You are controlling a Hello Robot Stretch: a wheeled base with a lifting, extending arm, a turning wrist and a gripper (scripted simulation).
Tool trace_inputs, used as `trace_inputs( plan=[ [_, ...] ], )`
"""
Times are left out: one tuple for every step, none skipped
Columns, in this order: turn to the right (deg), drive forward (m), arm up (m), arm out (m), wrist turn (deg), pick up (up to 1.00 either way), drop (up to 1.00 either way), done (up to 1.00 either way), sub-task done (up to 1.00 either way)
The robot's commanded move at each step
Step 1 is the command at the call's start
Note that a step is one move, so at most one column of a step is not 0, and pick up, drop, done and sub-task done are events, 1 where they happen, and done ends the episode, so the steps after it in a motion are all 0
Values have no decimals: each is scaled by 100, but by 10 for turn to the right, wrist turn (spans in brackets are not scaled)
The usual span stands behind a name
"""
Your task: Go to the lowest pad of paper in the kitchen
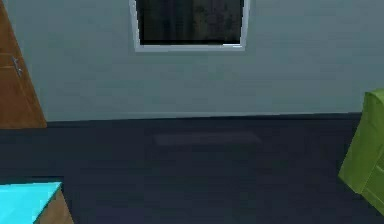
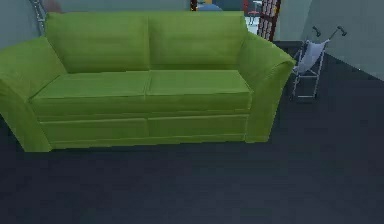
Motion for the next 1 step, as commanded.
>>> trace_inputs(
  plan=[
    [0,100,0,0,0,0,0,0,0]
  ],
)
